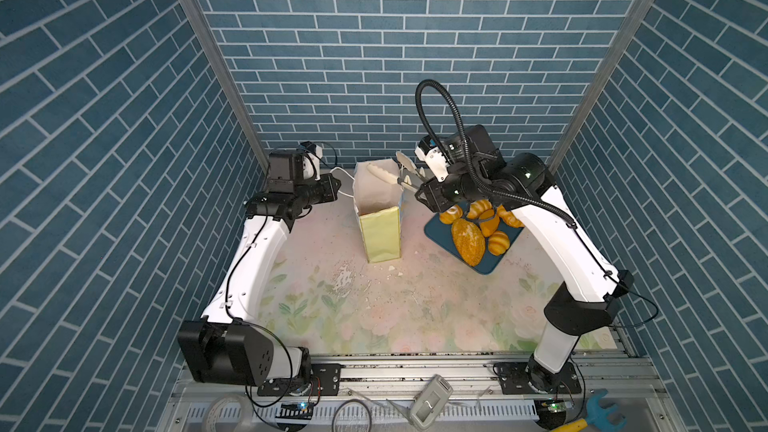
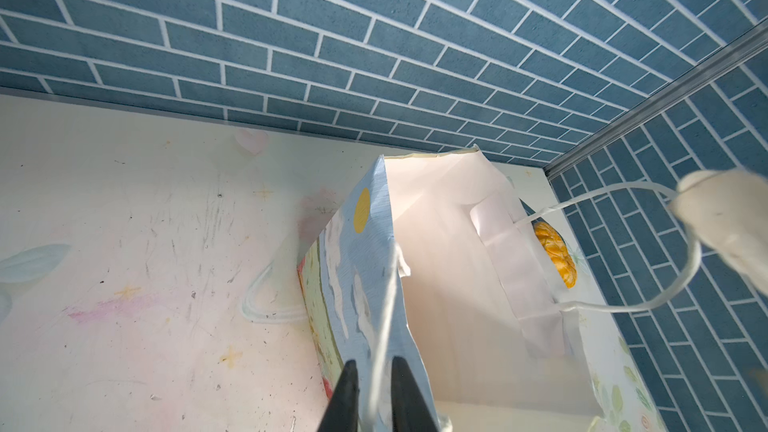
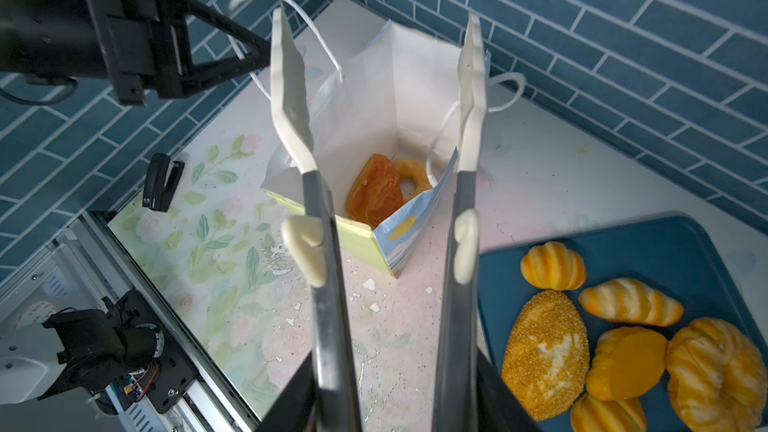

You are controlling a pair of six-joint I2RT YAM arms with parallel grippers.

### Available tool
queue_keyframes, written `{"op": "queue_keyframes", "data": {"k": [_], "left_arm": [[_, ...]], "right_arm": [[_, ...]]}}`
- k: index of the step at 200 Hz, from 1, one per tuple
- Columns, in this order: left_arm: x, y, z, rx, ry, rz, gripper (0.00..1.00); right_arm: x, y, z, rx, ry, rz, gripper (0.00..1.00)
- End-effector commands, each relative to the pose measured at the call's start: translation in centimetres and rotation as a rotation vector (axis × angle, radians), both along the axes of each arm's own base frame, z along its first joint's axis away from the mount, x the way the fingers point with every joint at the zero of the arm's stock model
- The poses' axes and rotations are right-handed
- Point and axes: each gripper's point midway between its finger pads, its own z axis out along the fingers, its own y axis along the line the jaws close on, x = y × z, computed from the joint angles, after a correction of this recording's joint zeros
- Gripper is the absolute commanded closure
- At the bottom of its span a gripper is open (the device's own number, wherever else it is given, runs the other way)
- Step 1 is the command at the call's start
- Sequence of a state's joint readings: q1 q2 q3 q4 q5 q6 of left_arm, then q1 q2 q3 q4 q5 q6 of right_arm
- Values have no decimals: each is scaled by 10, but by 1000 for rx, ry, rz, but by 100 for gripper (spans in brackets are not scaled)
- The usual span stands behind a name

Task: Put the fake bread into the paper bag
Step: 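Withdraw the empty tongs from the bag back over the tray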

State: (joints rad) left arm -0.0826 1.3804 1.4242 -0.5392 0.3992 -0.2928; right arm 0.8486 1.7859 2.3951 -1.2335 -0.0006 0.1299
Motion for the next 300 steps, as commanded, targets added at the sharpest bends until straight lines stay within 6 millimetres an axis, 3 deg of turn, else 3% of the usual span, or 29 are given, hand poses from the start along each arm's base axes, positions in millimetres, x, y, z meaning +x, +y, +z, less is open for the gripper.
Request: {"op": "queue_keyframes", "data": {"k": [1,37,84,123,170,198,224,300], "left_arm": [[-2,0,5,-10,-23,0,82],[-3,0,3,-10,-19,0,83],[-3,1,4,-6,-19,1,83],[-2,0,4,-7,-18,-1,83],[-1,0,6,-8,-20,-3,83],[-1,0,7,-4,-20,-4,82],[-1,0,7,0,-16,-3,82],[1,0,5,-3,-13,-1,82]], "right_arm": [[1,-9,24,18,-80,0,50],[11,-38,46,49,-123,-79,51],[29,-107,42,7,-119,-268,51],[39,-159,8,-48,-49,-432,51],[39,-202,-64,-125,120,-575,51],[28,-213,-104,-172,238,-609,51],[20,-215,-128,-200,312,-614,51],[19,-202,-176,-244,467,-574,50]]}}
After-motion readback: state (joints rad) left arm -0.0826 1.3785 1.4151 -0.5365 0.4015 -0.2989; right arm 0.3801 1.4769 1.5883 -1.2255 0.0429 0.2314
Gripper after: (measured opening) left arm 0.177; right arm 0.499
